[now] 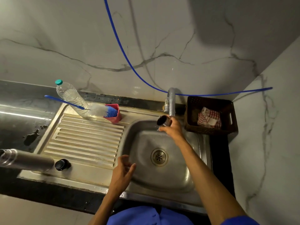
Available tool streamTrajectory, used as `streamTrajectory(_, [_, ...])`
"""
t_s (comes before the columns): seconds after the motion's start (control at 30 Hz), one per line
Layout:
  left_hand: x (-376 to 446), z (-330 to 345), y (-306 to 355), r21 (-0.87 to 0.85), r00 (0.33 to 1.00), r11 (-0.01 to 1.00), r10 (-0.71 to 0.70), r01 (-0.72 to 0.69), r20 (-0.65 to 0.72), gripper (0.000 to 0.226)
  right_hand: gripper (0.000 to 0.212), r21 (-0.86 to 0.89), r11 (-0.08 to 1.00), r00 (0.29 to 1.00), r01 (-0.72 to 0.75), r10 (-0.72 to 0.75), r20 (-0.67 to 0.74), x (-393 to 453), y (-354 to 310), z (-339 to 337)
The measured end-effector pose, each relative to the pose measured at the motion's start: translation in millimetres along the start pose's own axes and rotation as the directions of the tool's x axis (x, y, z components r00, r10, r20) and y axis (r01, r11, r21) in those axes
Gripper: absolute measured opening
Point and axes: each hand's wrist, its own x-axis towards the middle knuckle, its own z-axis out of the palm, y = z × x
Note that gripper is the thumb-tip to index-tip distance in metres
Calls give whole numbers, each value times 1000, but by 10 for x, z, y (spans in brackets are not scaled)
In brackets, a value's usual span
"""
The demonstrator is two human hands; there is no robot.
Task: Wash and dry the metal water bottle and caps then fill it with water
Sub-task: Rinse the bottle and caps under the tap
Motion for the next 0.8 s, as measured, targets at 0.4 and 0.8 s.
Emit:
streamTrajectory(0.4, [39,62,7,-21,999,999,-23,24,30,53,67,191,978,959,87,-30,-280,-277,58,24])
streamTrajectory(0.8, [-12,7,-85,-45,999,999,-29,29,14,47,66,86,994,916,60,-20,-401,-385,178,118])
